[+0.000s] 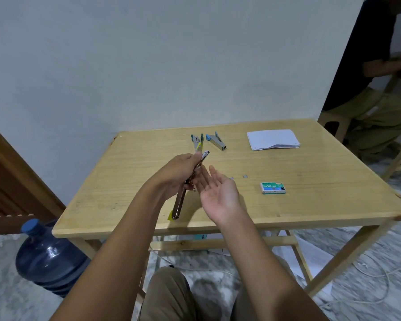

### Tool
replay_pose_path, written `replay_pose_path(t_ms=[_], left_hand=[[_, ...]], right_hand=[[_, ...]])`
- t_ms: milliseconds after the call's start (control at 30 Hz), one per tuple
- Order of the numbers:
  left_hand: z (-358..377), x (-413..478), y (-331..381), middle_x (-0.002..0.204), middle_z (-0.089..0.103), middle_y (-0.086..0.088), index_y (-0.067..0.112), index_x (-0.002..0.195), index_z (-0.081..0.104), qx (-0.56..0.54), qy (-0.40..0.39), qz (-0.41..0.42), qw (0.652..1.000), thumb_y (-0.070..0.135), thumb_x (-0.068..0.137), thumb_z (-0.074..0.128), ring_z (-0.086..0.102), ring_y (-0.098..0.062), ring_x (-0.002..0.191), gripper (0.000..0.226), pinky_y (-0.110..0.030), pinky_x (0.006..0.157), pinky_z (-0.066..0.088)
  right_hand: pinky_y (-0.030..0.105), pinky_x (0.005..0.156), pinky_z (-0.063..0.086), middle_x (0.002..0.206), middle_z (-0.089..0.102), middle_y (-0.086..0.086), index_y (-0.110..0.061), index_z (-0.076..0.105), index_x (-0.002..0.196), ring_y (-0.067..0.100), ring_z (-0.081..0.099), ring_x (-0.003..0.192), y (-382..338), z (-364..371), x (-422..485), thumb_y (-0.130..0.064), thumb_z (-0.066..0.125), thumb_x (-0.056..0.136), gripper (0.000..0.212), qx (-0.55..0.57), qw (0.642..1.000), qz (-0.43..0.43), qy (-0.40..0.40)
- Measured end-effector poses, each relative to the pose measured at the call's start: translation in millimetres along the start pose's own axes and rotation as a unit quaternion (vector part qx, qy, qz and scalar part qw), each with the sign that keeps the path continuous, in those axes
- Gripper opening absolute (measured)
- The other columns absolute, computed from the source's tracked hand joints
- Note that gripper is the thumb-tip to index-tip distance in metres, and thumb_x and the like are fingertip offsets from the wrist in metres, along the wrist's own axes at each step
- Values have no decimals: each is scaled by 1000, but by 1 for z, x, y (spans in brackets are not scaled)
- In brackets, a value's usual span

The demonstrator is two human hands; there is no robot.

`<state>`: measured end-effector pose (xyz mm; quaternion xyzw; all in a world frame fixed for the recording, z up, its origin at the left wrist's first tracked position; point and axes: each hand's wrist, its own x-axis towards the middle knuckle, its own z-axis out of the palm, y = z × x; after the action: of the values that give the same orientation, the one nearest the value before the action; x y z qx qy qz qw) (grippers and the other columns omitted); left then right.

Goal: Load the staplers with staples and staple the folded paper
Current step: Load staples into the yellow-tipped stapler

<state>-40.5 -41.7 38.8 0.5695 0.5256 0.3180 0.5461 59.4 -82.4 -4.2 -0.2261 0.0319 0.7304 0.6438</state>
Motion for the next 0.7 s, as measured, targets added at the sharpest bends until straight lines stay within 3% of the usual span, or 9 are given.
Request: replay_pose_path(t_ms=[133,233,300,433,533,700], left_hand=[[-7,2,-3,61,47,1,14,85,49,-66,-17,-72,995,42,104,43,42,-12,49,34,-20,36,28],[-8,3,-5,63,50,-2,13,83,52,-58,-17,-93,994,42,103,44,44,-13,48,37,-20,36,30],[-7,2,-4,63,51,-4,11,83,54,-41,-14,-99,994,41,103,44,43,-13,47,38,-21,37,31],[-7,1,-3,64,47,-5,10,91,52,-15,-6,-104,994,40,104,42,41,-12,42,35,-21,37,29],[-7,0,-3,65,44,-4,9,98,51,-4,-3,-98,995,40,104,42,39,-12,44,32,-20,37,29],[-5,2,-2,65,44,-5,8,95,52,16,11,-84,996,38,105,41,39,-12,43,33,-20,37,30]], right_hand=[[34,94,53,116,69,17,-7,58,114,22,70,104,2,-7,-6,-4,52,99,16,-175,982,-68,-27],[26,87,55,104,74,4,-16,65,107,14,73,94,8,-13,-9,-13,62,95,12,-388,905,-174,-17],[25,85,56,98,74,-1,-19,68,99,11,72,93,9,-17,-9,-14,65,94,8,-475,847,-238,-27],[14,74,54,91,75,-8,-30,67,91,1,71,86,4,-16,-10,-15,69,91,15,-552,780,-289,-56],[14,72,53,91,74,-11,-27,70,95,-3,70,83,1,-13,-6,-18,73,87,11,-598,741,-302,-46],[12,68,54,85,75,-8,-18,75,97,-3,70,77,-4,-7,-4,-23,76,83,15,-624,718,-307,-34]])
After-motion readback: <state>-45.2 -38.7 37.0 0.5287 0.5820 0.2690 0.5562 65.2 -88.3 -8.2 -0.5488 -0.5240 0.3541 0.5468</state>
